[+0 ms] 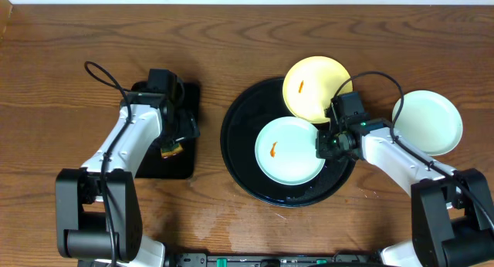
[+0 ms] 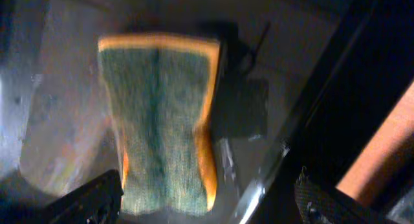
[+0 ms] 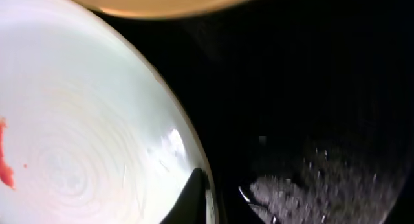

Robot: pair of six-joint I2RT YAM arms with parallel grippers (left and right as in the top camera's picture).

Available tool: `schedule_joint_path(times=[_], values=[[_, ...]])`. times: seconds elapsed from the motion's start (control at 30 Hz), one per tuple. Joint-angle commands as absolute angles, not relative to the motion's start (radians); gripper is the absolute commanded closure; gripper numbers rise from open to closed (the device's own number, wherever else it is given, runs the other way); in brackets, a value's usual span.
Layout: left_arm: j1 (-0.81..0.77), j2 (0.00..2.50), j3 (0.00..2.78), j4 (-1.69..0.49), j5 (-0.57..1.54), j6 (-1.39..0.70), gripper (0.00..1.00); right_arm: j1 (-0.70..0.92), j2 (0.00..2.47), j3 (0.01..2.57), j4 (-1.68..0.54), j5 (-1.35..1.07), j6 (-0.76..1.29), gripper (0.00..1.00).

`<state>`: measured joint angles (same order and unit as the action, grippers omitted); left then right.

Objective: Clean dirty plates on tray and stack at the side
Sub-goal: 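Wet the sponge in the black tray with the left gripper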

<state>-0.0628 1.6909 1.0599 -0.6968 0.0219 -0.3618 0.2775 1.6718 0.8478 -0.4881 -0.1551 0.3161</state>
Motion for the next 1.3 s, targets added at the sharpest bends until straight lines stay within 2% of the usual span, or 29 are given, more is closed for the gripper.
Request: schedule_joint_path(times=[0.0,0.13,0.2,0.27,0.37,0.57,0.6,0.63,0.67,0.73,0.77,0.9,1.0,1.1,1.2,1.27], values=[[-0.063,1.698,1.018,-0.645,-0.043,-0.356,0.14,0.282,1.696,0.830,-0.470,-0.102,0.207,0.91],[-0.063,1.746,0.957,-0.552,-0.059,-0.356,0.17,0.282,1.696,0.830,-0.463,-0.102,0.208,0.94],[-0.063,1.774,0.934,-0.528,-0.065,-0.356,0.27,0.282,1.696,0.830,-0.464,-0.102,0.208,0.94],[-0.063,1.805,0.925,-0.521,-0.065,-0.356,0.47,0.282,1.696,0.830,-0.464,-0.102,0.208,0.95],[-0.063,1.818,0.925,-0.524,-0.064,-0.356,0.92,0.282,1.696,0.830,-0.464,-0.102,0.208,0.95],[-0.063,1.712,0.963,-0.605,-0.064,-0.355,0.93,0.282,1.696,0.830,-0.464,-0.102,0.208,0.95],[-0.063,1.682,0.963,-0.611,-0.064,-0.355,0.89,0.282,1.696,0.830,-0.464,-0.102,0.208,0.95],[-0.063,1.655,0.963,-0.616,-0.064,-0.355,0.70,0.282,1.696,0.830,-0.464,-0.102,0.208,0.95],[-0.063,1.635,0.963,-0.617,-0.064,-0.355,0.57,0.282,1.696,0.830,-0.464,-0.102,0.208,0.95],[-0.063,1.604,0.962,-0.615,-0.065,-0.355,0.46,0.282,1.696,0.830,-0.464,-0.102,0.208,0.95],[-0.063,1.602,0.962,-0.610,-0.075,-0.355,0.45,0.282,1.696,0.830,-0.463,-0.102,0.208,0.95],[-0.063,1.642,0.923,-0.538,-0.178,-0.355,0.48,0.282,1.696,0.830,-0.464,-0.102,0.208,0.94],[-0.062,1.702,0.883,-0.488,-0.169,-0.356,0.49,0.282,1.696,0.830,-0.465,-0.102,0.208,0.95],[-0.062,1.748,0.882,-0.488,-0.169,-0.356,0.66,0.282,1.696,0.830,-0.464,-0.102,0.208,0.94],[-0.062,1.760,0.882,-0.488,-0.169,-0.356,0.92,0.282,1.696,0.830,-0.464,-0.102,0.208,0.95],[-0.062,1.742,0.890,-0.490,-0.169,-0.355,0.92,0.282,1.696,0.830,-0.464,-0.102,0.208,0.94]])
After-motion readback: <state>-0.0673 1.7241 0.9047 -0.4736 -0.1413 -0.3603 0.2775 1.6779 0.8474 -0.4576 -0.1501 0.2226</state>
